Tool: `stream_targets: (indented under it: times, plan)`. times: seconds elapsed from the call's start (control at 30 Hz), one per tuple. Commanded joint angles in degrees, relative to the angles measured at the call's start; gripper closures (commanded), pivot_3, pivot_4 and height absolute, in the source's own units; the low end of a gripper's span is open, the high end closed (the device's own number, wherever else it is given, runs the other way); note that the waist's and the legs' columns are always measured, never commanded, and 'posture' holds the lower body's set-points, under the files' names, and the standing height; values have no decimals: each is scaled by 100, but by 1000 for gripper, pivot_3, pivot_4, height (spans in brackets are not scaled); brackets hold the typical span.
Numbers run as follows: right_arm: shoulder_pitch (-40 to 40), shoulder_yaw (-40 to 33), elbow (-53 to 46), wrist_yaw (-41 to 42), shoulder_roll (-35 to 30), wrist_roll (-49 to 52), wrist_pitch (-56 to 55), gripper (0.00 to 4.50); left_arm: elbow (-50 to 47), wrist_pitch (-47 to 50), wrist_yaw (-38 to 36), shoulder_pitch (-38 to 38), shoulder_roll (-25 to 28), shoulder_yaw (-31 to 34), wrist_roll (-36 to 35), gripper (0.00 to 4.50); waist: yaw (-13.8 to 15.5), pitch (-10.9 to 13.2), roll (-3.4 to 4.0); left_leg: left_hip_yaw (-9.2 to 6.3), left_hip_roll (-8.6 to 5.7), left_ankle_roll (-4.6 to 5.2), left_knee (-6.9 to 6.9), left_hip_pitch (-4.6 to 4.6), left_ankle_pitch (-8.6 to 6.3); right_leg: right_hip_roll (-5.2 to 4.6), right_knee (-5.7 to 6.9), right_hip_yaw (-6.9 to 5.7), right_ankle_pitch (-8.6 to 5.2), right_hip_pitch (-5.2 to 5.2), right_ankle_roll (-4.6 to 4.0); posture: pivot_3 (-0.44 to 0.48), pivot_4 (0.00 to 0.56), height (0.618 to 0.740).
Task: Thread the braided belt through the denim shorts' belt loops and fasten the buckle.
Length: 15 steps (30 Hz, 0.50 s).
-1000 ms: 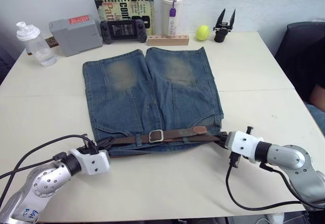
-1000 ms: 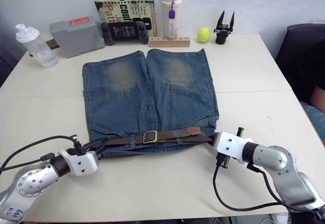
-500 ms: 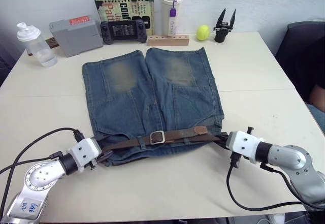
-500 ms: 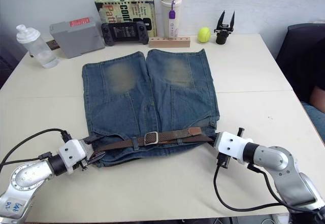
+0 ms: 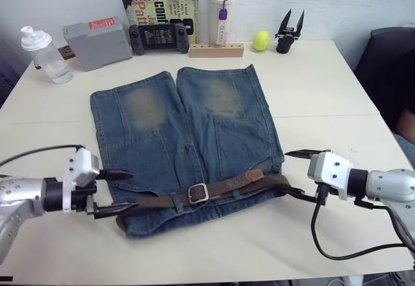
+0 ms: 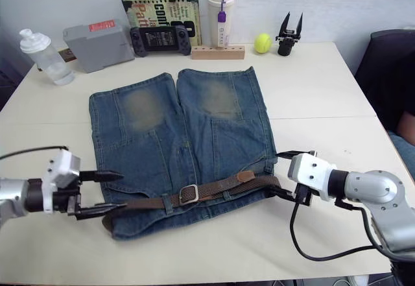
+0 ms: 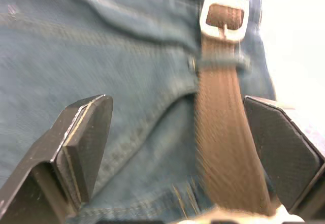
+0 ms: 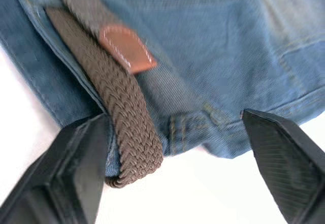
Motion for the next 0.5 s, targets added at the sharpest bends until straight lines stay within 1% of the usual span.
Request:
stream_targets:
  times: [0.03, 0.07, 0.1, 0.2, 0.27, 0.33, 0.37, 0.43, 0.5]
  plan:
    - [-75, -356, -247, 282, -263, 531, 529, 39, -234, 332, -226, -84, 160, 209, -166, 0, -10, 0, 0, 1, 0, 1, 0, 0, 0, 0, -1, 0, 0, 0, 0, 0, 150, 697]
    - [-73, -379, -271, 334, -333, 552, 582, 39, -300, 260, -253, -65, 190, 166, -5, 0, -12, 0, 0, 2, 0, 2, -2, 0, -1, 0, -3, 1, 0, -1, 0, 0, 150, 697]
    - [-80, -427, -330, 379, -375, 709, 770, 39, -407, 322, -341, -2, 235, 158, 0, 0, -12, 1, 0, 3, 0, 1, -3, -1, -2, 0, -4, 1, 0, -1, 0, 0, 150, 697]
    - [-82, -657, -481, 462, -445, 1268, 1369, 39, -425, 916, -334, -91, 225, 416, -499, 0, -7, 1, 1, 3, 0, 1, -5, -2, -2, 0, -8, 2, 0, -1, -1, 0, 150, 697]
    - [-41, -965, -370, 568, -422, 1718, 1743, 39, -44, 1190, -125, -327, 42, 819, -825, 0, -2, 2, -2, 1, 0, 2, -5, -3, -3, 1, -8, 0, 0, -1, -1, 0, 150, 697]
    - [-15, -1183, -265, 634, -389, 1994, 1959, 39, 138, 1310, 10, -459, -84, 1047, -940, 0, 6, 3, -1, -2, 0, 3, -2, -2, -2, 0, -5, 0, 0, 0, -1, 0, 150, 697]
    - [-160, -1352, 16, 598, -305, 2185, 2077, 39, 363, 1383, 209, -529, -104, 1083, -798, 0, 7, 3, -2, -3, 0, 5, 0, -2, -2, 0, -4, -1, 0, 1, 0, 0, 150, 697]
    - [-430, -1588, 553, 495, -172, 2317, 2108, 39, 680, 1196, 528, -594, -250, 1198, -453, 0, -8, 4, 0, -2, -1, 6, 2, 3, -2, -1, -5, 1, 4, 6, 6, 0, 150, 697]
    - [-651, -1718, 1020, 497, -169, 2392, 2211, 39, 767, 742, 783, -412, -422, 1268, 49, 0, -24, 5, 1, 2, -2, 8, 1, 2, 0, -2, -7, 6, 10, 3, 10, 0, 150, 697]
